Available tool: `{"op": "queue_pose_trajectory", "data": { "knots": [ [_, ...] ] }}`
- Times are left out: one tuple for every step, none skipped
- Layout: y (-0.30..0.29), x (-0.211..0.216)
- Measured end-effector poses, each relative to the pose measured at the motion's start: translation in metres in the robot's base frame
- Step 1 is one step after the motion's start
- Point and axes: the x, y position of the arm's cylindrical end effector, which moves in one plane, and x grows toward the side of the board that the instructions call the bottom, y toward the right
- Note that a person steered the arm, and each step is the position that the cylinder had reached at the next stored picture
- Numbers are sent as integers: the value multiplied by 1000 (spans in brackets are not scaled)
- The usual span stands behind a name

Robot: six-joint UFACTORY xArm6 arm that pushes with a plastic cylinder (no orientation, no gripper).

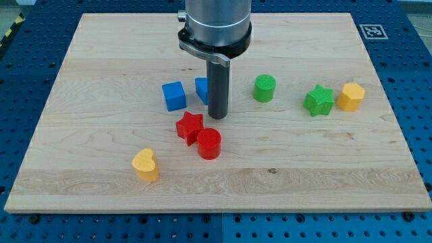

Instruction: Move blue cube slightly left

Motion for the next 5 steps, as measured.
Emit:
{"op": "queue_pose_trajectory", "data": {
  "knots": [
    [-13, -13],
    [-33, -31],
    [-56, -30],
    [-64, 1],
    [-64, 52]
  ]
}}
